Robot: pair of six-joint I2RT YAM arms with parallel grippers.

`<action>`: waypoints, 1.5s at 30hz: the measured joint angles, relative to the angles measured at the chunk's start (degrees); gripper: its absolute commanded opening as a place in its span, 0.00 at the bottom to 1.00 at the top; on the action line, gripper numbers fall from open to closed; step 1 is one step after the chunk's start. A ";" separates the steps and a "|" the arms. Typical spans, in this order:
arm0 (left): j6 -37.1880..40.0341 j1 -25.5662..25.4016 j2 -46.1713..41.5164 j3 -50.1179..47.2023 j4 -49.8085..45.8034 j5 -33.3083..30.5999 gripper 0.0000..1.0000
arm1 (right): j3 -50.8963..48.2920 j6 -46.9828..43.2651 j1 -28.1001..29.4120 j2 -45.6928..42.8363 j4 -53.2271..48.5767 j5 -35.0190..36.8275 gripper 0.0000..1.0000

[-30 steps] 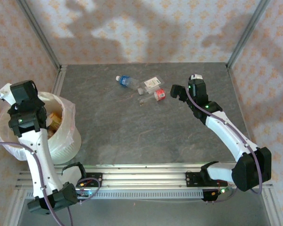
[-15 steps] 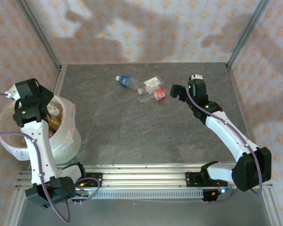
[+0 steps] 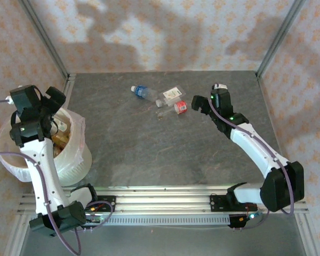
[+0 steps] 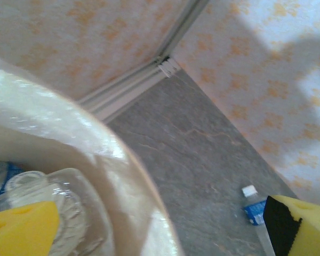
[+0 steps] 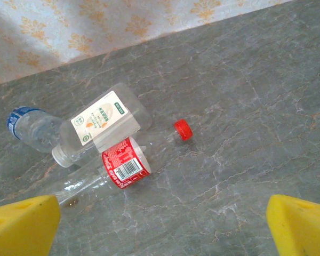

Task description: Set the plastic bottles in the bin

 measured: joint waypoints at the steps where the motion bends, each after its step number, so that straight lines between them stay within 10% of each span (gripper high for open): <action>1: -0.02 0.00 0.55 0.33 0.00 0.90 1.00 | 0.15 0.07 0.00 0.24 0.00 -0.09 0.99; 26: -5.60 0.11 -4.13 -11.67 1.64 16.35 1.00 | 8.07 1.07 0.00 6.40 -1.79 -2.89 0.99; 45: -7.08 -1.81 -11.10 -2.05 4.79 19.71 1.00 | 9.29 0.83 0.00 6.71 -2.75 -2.60 0.99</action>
